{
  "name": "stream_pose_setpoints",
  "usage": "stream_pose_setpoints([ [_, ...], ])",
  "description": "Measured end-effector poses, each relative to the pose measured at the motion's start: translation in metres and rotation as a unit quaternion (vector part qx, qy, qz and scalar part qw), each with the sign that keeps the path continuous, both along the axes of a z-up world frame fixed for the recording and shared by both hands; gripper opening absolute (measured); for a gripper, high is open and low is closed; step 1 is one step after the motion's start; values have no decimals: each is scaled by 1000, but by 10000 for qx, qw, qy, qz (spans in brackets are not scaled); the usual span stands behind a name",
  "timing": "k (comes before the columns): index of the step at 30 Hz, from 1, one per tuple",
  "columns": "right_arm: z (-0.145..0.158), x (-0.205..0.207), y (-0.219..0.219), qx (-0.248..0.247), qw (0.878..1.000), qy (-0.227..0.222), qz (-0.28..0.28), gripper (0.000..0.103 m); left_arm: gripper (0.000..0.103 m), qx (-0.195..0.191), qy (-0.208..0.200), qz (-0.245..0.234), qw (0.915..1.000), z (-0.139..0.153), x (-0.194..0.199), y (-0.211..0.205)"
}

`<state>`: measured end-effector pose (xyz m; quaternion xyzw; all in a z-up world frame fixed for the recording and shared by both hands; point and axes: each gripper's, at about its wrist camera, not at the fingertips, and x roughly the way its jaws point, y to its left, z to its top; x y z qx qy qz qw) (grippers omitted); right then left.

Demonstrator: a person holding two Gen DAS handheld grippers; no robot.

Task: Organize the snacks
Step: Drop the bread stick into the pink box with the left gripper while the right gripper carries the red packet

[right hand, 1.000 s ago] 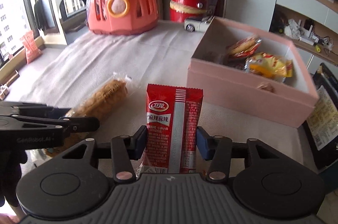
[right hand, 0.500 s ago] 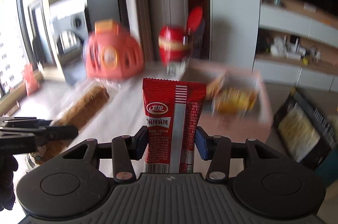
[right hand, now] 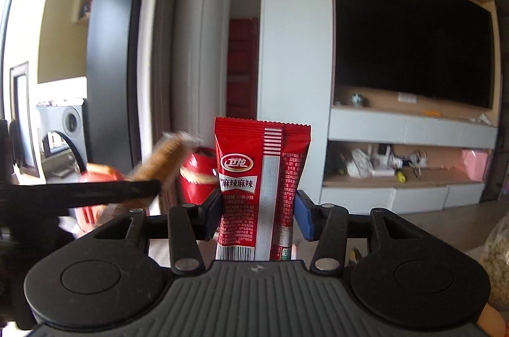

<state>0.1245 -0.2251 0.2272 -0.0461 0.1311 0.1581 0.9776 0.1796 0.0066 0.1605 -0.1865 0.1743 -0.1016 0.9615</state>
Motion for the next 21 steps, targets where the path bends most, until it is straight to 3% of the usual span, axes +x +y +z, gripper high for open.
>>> stream_pose_setpoints([
  [3,-17,25,-1,-102,9993,303,-192,48,36,-208,484,297,9982,-38,41,0],
  [5,-28,44,2,-167,9979,550,-313,48,35,-13,1140,352,9928,-68,74,-3],
  [7,-39,60,7,-175,9961,791,-361,48,31,67,1411,221,9897,-91,86,0],
  [9,-47,69,13,-188,9950,923,-341,48,31,-158,1173,-32,9930,-93,85,9],
  [12,-54,82,20,-155,9941,1038,-262,48,31,-390,739,8,9965,-73,68,26],
  [15,-53,95,29,107,9920,1258,-20,48,31,-302,413,163,9986,-55,39,45],
  [18,-54,121,45,230,9836,1776,233,52,31,-219,459,241,9984,-49,7,46],
  [19,-59,133,57,138,9787,2024,312,60,31,-214,581,166,9979,-51,-2,47],
  [21,-72,149,74,-94,9740,2252,223,63,31,-168,831,-31,9964,-56,-20,49],
])
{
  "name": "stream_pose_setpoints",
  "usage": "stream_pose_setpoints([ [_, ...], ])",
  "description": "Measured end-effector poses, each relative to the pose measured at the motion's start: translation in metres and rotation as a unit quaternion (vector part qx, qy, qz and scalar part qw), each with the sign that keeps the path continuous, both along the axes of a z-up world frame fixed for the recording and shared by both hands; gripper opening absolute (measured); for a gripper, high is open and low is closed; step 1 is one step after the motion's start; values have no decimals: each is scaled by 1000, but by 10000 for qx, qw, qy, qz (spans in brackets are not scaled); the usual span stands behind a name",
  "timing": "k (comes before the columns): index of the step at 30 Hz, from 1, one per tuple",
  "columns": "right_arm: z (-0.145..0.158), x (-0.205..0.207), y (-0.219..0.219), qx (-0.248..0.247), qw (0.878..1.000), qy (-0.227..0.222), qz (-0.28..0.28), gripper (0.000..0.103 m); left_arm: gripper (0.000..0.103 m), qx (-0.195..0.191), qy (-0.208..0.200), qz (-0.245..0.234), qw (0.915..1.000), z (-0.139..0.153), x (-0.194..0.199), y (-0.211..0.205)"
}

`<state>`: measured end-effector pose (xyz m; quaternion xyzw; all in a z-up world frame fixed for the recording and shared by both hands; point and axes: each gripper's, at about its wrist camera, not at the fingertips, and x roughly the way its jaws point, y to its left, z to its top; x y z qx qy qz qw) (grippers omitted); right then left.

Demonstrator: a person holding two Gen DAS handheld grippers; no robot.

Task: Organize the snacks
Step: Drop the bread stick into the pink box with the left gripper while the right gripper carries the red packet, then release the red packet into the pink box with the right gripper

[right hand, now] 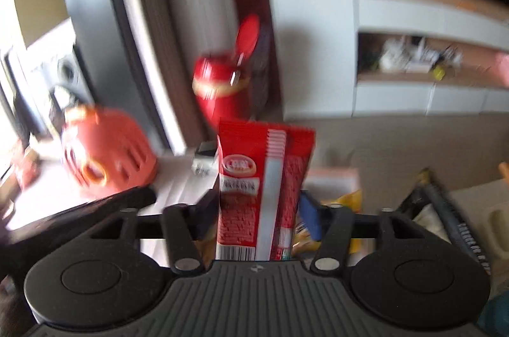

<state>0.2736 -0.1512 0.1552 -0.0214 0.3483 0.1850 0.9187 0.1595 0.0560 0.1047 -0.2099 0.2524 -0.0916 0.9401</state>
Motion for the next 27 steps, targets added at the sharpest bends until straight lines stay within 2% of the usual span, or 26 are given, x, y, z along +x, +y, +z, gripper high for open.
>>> stream_pose_setpoints([
  [2,-9,-1,8,-279,9995,-51,-120,63,31,63,119,-178,9998,-9,-22,1],
  [6,-22,-31,-13,-82,10000,29,8,72,31,145,565,-485,9971,-36,-51,6],
  [10,-44,-76,-34,-337,9991,147,214,75,31,25,1140,-963,9888,-58,-74,6],
  [13,-62,-118,-46,-471,9945,676,639,76,31,63,1427,-1352,9805,-64,-93,-1],
  [18,-94,-169,-53,-27,9735,1713,1516,76,31,409,1624,-2037,9646,-64,-130,-19],
  [22,-119,-186,-48,44,9626,2130,1676,76,31,557,1601,-1990,9652,-63,-146,-20],
  [27,-113,-190,-32,11,9694,1737,1733,71,31,426,1541,-1638,9734,-59,-141,-9],
])
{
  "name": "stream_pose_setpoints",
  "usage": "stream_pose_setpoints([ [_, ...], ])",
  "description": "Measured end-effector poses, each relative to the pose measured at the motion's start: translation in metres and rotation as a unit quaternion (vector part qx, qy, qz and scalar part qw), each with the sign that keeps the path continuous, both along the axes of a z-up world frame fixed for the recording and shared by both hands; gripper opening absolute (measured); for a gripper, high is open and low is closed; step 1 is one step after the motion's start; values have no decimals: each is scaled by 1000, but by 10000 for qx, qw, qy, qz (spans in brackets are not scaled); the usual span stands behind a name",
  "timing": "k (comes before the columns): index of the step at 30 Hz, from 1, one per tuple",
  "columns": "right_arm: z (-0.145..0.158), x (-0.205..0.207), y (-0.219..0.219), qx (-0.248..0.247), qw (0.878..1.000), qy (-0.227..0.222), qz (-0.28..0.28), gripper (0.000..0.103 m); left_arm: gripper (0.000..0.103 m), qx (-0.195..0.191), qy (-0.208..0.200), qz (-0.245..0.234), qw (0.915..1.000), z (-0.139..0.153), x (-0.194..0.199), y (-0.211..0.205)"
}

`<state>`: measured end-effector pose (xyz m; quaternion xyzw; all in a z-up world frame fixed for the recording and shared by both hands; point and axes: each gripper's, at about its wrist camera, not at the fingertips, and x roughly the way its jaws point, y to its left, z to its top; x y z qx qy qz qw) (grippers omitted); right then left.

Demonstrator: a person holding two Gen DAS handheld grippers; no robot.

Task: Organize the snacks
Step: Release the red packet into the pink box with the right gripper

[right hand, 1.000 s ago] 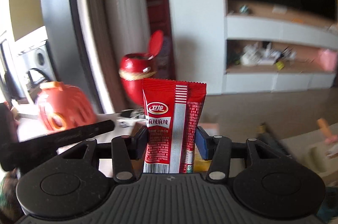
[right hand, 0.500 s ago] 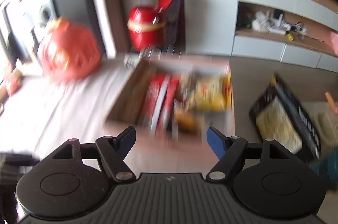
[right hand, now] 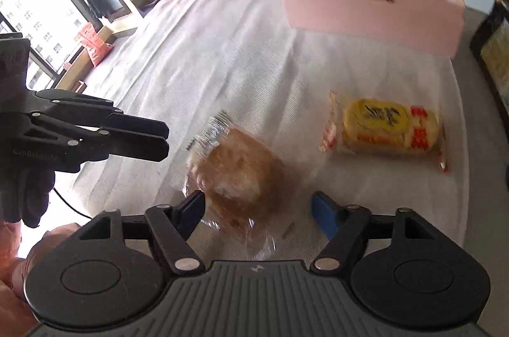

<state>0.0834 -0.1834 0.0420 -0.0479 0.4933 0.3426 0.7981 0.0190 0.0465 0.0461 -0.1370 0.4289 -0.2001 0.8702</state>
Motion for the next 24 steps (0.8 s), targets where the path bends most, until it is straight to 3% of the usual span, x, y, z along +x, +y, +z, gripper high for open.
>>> stream_pose_setpoints([
  [7,5,37,43,191,9979,-454,-414,70,31,-203,-142,550,9982,9,9,21],
  [14,23,36,23,-277,9891,-1254,-724,76,31,-338,148,91,9993,-4,8,10],
  [17,22,27,-13,-269,9895,-1010,-996,78,31,-453,268,-21,9986,-13,14,0],
  [20,10,26,-47,29,9911,-271,-1306,78,31,-564,318,74,9979,-19,26,-4],
  [24,-10,37,-74,384,9816,205,-1857,78,31,-671,282,307,9969,-18,38,-3],
])
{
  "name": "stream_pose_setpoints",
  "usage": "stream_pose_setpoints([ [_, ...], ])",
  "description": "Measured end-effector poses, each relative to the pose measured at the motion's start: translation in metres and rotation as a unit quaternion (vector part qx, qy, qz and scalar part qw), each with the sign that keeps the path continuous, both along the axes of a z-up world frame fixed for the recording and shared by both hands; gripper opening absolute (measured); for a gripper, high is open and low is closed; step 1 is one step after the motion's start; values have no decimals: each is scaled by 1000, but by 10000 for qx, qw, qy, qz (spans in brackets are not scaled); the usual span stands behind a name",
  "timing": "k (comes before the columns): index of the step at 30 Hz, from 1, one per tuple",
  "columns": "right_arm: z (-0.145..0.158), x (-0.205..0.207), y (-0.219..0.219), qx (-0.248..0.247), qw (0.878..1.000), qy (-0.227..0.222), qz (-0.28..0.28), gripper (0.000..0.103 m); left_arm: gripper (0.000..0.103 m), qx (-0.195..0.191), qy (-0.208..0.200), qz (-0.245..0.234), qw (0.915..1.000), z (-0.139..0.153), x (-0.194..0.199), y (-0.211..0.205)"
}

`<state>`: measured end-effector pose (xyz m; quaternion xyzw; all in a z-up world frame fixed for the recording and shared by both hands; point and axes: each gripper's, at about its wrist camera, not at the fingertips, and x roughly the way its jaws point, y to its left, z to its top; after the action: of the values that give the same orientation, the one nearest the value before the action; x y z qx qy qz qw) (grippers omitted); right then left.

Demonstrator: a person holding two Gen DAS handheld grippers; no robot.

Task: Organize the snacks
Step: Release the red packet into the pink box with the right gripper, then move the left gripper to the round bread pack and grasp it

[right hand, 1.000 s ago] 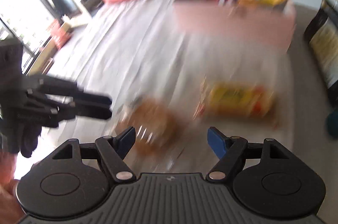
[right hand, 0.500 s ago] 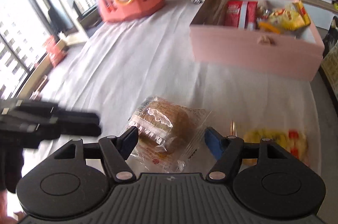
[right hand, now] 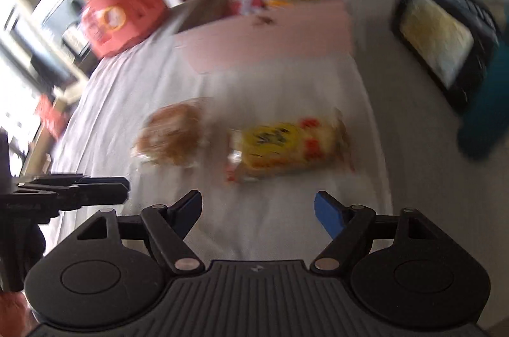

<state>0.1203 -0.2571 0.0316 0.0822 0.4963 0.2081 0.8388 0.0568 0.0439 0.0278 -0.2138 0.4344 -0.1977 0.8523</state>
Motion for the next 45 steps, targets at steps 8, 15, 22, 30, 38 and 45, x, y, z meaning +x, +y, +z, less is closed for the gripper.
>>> stream_pose_setpoints([
  [8,-5,32,33,-79,9975,-680,-200,81,31,-31,-446,7,9990,20,-6,8],
  [15,-18,24,71,-1093,9813,-1580,118,82,31,-17,-1004,422,9941,33,12,22],
  [22,-25,-6,55,-1074,9757,-1905,124,86,31,312,-998,626,9925,15,50,11],
  [30,-28,-10,50,-954,9752,-1997,43,92,31,770,-853,-173,9932,9,18,-6],
  [38,-29,-11,53,-1017,9742,-2015,40,93,32,2177,-1486,-922,9602,24,-19,-35],
  [45,-28,-10,43,-671,9780,-1974,-31,93,35,2595,-1442,-1384,9448,13,0,-61],
])
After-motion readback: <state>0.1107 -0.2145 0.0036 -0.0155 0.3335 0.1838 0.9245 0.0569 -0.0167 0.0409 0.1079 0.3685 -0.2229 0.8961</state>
